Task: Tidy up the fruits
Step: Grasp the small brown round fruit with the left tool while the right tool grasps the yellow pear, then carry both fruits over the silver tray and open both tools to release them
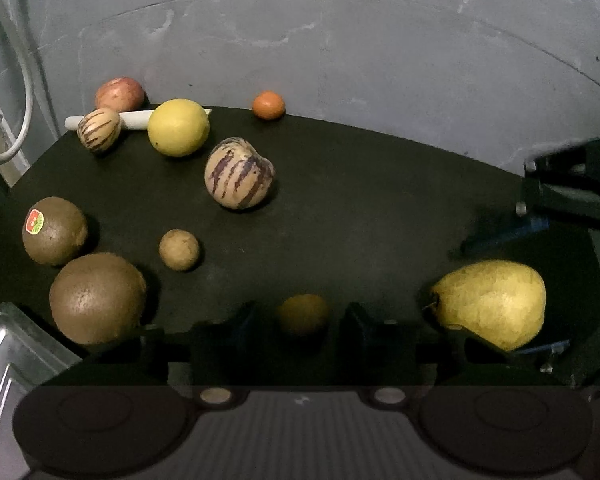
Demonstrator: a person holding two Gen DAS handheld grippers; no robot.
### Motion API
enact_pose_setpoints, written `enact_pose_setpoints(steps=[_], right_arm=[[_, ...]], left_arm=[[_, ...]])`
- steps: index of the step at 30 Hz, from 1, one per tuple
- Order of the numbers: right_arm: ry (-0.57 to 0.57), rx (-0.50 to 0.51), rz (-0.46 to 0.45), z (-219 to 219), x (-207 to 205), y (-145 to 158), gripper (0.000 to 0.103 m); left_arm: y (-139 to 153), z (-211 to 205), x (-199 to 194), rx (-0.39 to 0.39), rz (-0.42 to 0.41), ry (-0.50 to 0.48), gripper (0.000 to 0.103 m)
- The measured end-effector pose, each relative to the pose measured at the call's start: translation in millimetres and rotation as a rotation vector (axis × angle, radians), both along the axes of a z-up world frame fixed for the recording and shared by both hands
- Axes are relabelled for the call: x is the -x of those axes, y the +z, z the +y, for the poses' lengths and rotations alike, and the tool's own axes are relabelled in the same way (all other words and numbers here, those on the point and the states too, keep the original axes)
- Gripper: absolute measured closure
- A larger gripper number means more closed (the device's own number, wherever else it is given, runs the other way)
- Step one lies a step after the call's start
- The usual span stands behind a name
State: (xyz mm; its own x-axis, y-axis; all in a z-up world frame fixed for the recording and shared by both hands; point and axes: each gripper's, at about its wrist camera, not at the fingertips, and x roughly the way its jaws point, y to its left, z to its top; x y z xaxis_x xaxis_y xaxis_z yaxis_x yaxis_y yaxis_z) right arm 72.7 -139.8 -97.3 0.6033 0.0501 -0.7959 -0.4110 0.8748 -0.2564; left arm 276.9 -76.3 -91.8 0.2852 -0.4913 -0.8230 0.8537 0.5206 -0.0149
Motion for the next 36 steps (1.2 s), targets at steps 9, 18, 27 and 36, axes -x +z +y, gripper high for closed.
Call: enact_pose_setpoints(steps=[9,18,27,36], right_arm=[[-0.057,-0.039,-0.049,1,9,-2,0.046],[-0.268,-0.104,-0.127,-1,18,0,0.046],[-0.229,-0.166,-0.173,8,2,27,0.046],[-0.085,-0.253,-0.184,51,-44,52,0.046]], left_arm=[[1,6,-4,0.038,0.027,0.11,0.072],[15,33,7,0.125,0.107,0.348,0.073],[39,85,18,0.229,0.131,0.598,0.072],[50,170,3,0.237,0.093,0.865,0.072]])
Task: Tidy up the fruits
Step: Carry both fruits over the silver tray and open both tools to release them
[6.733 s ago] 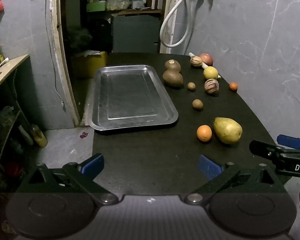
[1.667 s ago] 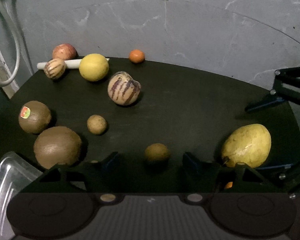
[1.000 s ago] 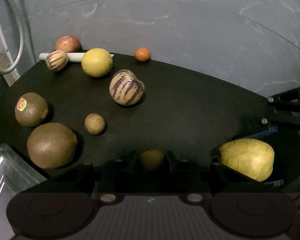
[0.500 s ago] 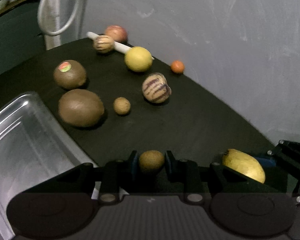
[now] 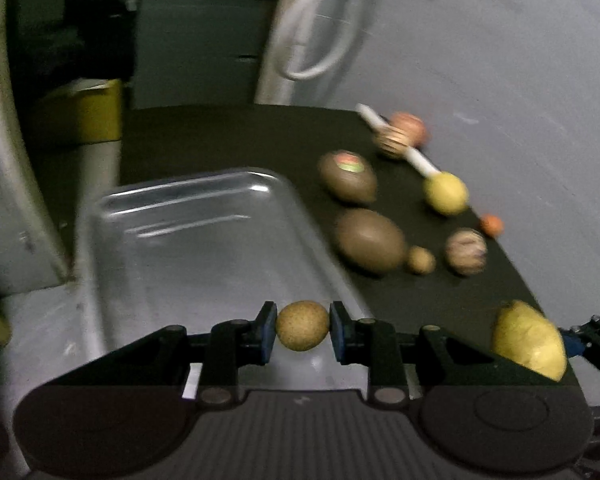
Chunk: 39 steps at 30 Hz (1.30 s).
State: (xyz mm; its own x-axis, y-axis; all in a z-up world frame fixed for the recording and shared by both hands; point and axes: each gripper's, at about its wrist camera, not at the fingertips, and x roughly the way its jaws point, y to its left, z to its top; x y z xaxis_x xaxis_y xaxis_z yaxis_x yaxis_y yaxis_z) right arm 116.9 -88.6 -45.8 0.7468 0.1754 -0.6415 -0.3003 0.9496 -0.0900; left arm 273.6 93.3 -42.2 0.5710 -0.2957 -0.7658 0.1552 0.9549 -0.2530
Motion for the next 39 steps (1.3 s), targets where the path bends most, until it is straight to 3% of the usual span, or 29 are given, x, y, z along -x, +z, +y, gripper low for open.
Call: enact_pose_setpoints(steps=[8,16,32,39], right_arm=[[0.175,0.003,-0.004,56,-65,11,0.046],[0.209,0.011,0.043,95,-120,2,0.046],[0.163,0.065,0.091,110,-169,-46,0.046],[0.207,0.115,0.078,119,-166,-55,0.046]], left_arm=[[-1,61,-16,-0.057,-0.038,0.113,0.072],[-2,96,-34,-0.053,-0.037,0.183,0.072],[-32,105,-74,-0.011,0.001,0.178,0.072],[-42,101,-76,0.004,0.001,0.183,0.072]])
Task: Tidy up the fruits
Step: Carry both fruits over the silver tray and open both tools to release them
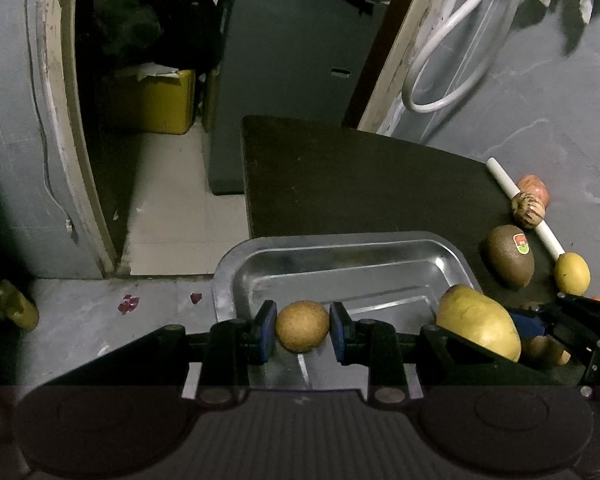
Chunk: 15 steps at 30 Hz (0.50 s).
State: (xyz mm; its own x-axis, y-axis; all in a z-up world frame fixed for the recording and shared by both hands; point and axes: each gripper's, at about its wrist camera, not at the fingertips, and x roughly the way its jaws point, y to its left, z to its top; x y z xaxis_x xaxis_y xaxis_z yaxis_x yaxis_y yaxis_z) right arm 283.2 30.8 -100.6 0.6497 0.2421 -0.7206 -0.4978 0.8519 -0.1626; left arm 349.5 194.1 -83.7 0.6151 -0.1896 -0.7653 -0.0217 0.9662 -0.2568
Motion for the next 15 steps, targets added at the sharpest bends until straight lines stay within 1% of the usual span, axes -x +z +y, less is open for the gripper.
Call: enact_pose_setpoints(steps=[3,4,6,7,8,10,12,15], right_arm=[[0.003,0.002,-0.002,0,1,0,0.046],[0.005,0.008,-0.005,0,1,0,0.046],[0.012,0.024,-0.017,1,5,-1,0.045],[0.017,0.03,-0.022,2,8,-1,0.041],[0.023,0.034,-0.029,2,11,0,0.036],[0.042,0.046,-0.05,3,20,1,0.03],[0.056,0.056,-0.064,3,29,3,0.027],[0.049,0.044,-0.08,-2,41,9,0.021]], left_arm=[[-1,2,0,0.017,0.0,0.002,0.072],[0,2,0,0.018,0.001,0.001,0.069],[0,3,0,0.023,0.001,-0.001,0.062],[0,4,0,0.027,0.002,0.002,0.054],[1,5,1,0.032,0.002,0.007,0.051],[3,5,3,0.044,-0.001,0.015,0.046],[6,4,8,0.048,-0.006,0.016,0.041],[13,0,19,0.041,-0.025,0.018,0.027]])
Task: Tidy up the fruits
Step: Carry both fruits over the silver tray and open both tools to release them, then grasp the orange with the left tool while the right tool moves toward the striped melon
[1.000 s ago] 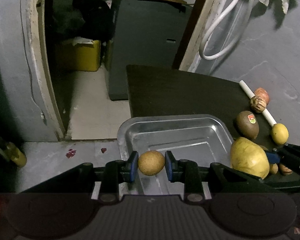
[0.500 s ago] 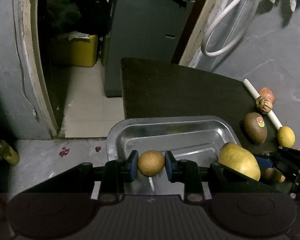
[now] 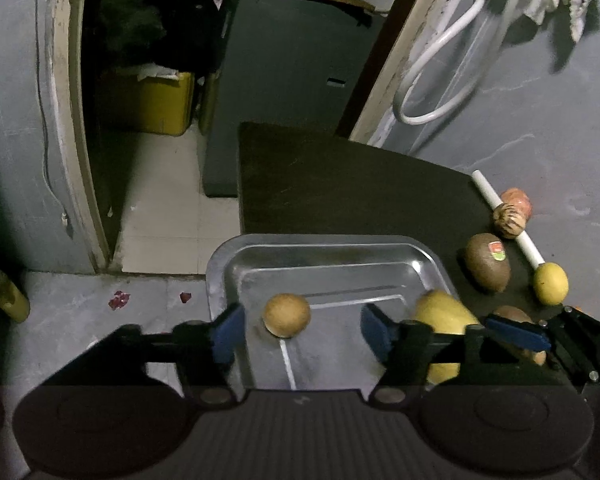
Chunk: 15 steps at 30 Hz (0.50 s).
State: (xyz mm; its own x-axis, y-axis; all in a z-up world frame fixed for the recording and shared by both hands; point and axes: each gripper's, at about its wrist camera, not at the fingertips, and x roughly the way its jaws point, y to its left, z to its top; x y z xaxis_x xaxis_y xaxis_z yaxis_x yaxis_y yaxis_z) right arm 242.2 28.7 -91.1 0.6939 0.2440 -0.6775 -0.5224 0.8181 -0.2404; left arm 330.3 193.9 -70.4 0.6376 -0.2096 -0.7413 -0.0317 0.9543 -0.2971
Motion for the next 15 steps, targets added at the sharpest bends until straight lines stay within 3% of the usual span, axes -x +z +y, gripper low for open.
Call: enact_pose_setpoints(steps=[2,7,15], right_arm=[[-0.015,-0.023,-0.007,-5,8,6,0.015],[-0.067,-0.089,-0.017,-24,34,23,0.004],[-0.121,-0.129,-0.048,-61,94,40,0.001]], left_arm=[[6,-3,8,-0.01,-0.007,0.013,0.016],[18,-6,37,-0.001,-0.019,0.067,0.001],[29,-15,92,0.019,-0.016,0.111,0.001]])
